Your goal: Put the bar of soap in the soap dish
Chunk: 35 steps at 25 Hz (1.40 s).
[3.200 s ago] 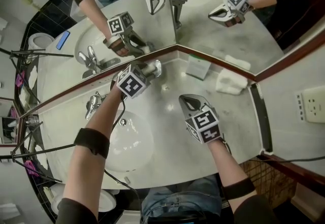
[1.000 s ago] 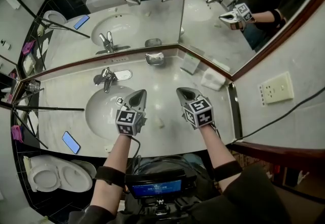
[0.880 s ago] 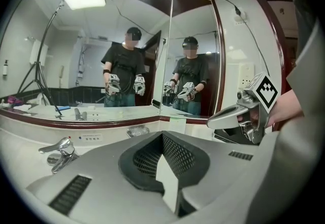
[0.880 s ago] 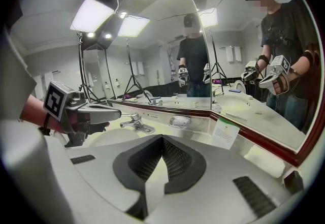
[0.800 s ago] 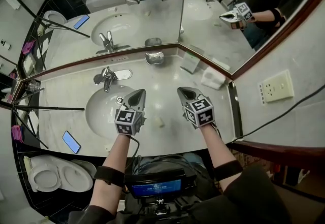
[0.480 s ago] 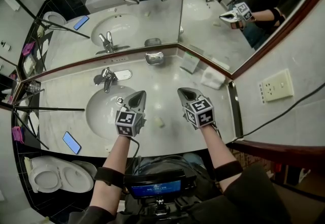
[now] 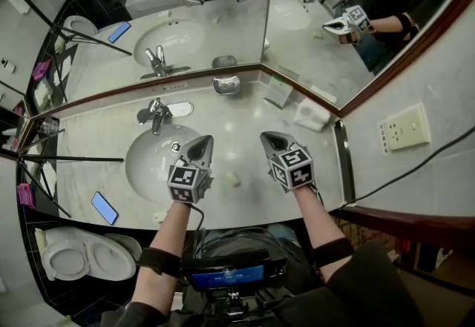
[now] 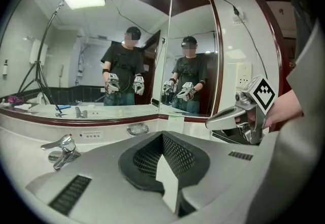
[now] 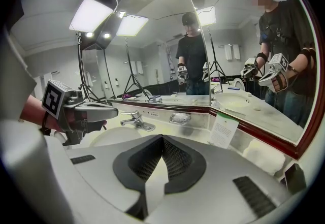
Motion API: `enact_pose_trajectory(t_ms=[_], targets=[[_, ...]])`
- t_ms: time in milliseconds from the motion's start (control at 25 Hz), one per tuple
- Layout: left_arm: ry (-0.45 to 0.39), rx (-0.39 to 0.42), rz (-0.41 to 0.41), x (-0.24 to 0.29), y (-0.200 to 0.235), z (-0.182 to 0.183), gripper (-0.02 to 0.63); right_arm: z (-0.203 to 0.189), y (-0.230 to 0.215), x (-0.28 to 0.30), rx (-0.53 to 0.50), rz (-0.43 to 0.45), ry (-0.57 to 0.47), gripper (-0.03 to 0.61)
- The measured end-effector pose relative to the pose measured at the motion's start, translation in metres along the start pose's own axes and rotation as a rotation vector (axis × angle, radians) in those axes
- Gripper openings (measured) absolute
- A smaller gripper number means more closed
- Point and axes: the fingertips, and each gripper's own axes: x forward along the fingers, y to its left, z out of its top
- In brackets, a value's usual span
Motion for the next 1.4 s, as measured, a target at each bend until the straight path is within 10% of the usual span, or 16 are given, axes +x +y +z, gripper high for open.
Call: enact_pose_trajectory(t_ms=[560,960,1400], targets=[[0.018,0.002,-0.006,0.003,0.003,-0.009,0.0,-0.005,-0.002,0.005,0.008,0.002,0.009,0.018],[0.395,0.46,-0.149,0.047,-0.034,-0.127,0.0,-0.029,-0.003,0.005,0.032,0.0,0.043,0.018],[0.648,0.509,-0.272,0.068,-0.051,-0.226,0.112,-0.065,-0.008,0.002,0.068,-0.015,0.089,0.018]])
